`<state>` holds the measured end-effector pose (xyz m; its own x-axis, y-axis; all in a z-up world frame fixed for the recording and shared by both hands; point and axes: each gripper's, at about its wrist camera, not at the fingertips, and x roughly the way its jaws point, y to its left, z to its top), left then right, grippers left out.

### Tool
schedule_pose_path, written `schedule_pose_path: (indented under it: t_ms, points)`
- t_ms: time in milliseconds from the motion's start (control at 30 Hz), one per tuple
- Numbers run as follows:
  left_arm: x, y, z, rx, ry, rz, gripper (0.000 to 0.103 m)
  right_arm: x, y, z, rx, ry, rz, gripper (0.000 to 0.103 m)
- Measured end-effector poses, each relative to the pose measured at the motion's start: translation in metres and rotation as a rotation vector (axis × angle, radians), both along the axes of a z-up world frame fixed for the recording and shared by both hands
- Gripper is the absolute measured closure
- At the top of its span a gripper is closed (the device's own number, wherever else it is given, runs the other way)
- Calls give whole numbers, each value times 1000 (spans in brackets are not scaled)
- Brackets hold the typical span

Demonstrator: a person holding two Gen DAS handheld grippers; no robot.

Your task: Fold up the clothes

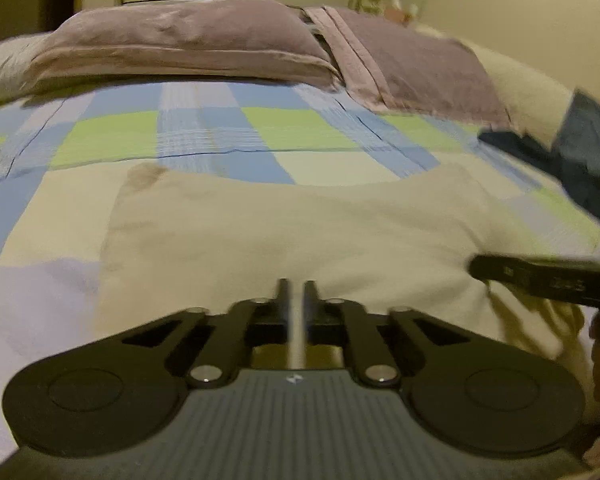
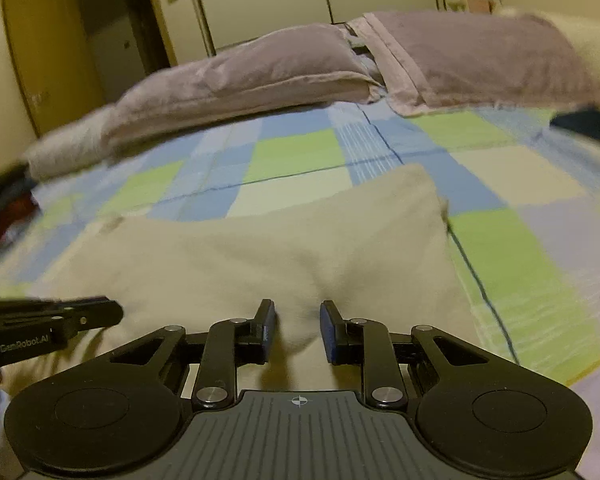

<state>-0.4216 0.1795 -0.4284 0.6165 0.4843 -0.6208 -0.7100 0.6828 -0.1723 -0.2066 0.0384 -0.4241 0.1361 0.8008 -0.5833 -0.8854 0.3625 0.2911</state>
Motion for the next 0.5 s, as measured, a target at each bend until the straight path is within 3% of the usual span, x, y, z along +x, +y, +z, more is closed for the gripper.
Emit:
schedule_pose_path:
  t_ms: [167,400,467,500]
  points:
    - [-47,17,2,-58,-32,100,100,31,-39,3,48,153,-90,83]
    - [-82,-3,24,-93,-69,143,95,63,-101,13,100,376,-225,82]
    - [-88,-7,29,-124,-113,140,94,74,-111,12,126,442,-252,62]
    - [-91,-8,31,-140,-133,142,94,80,-112,12,134,464,-261,40]
